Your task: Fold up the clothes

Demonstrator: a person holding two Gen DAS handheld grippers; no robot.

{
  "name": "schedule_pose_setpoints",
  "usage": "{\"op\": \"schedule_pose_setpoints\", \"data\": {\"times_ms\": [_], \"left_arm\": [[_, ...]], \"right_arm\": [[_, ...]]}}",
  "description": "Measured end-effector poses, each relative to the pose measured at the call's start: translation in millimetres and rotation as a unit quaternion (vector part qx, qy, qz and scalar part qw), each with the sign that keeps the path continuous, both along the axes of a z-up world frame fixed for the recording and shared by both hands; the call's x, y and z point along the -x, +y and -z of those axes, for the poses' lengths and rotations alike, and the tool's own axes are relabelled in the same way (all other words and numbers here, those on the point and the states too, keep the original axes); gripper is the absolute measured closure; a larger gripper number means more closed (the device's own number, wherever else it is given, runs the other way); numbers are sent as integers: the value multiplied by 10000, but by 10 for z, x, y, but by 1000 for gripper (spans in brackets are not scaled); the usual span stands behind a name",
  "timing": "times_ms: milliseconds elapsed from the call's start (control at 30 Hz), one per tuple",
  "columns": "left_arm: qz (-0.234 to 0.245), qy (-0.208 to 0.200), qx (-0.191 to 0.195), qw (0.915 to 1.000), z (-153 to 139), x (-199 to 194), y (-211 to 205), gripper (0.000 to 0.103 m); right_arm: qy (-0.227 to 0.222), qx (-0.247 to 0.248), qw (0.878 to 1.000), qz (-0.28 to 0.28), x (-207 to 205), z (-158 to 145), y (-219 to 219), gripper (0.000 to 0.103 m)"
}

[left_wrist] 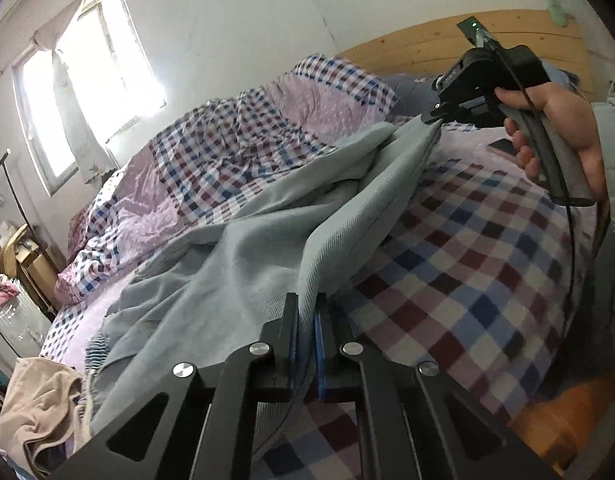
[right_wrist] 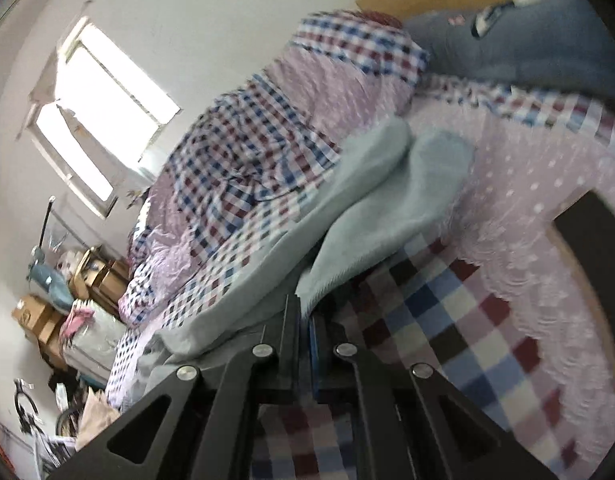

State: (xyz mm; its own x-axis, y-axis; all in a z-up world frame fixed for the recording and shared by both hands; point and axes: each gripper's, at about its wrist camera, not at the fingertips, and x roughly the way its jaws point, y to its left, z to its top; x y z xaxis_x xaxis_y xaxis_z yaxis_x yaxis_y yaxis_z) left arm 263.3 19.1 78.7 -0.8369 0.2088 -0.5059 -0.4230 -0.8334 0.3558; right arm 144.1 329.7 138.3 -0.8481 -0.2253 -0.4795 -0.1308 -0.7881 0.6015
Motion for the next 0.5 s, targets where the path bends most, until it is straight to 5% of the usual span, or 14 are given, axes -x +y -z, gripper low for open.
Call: {"op": "schedule_pose_setpoints", "data": {"times_ms": [167, 333, 400, 467, 500], "left_arm": [[-57, -69, -269, 9996, -118, -182, -113, 97], [90, -885, -342, 9954, 27, -155, -148, 93], [187, -926, -344, 9949, 38, -194, -114, 82], [274, -904, -366, 9949, 32, -241, -80, 44], [318, -893, -376, 9948, 29, -264, -63, 37]], "right_arm": [[82, -237, 9991, -329, -509, -146, -89, 101], [-450, -274, 9974, -495, -713, 69, 26, 96], [-591, -185, 9978, -253, -759, 142, 200, 90], [-640, 25, 9979, 71, -805, 203, 437, 71], [-640, 179, 9976, 217, -814, 242, 563, 64]]}}
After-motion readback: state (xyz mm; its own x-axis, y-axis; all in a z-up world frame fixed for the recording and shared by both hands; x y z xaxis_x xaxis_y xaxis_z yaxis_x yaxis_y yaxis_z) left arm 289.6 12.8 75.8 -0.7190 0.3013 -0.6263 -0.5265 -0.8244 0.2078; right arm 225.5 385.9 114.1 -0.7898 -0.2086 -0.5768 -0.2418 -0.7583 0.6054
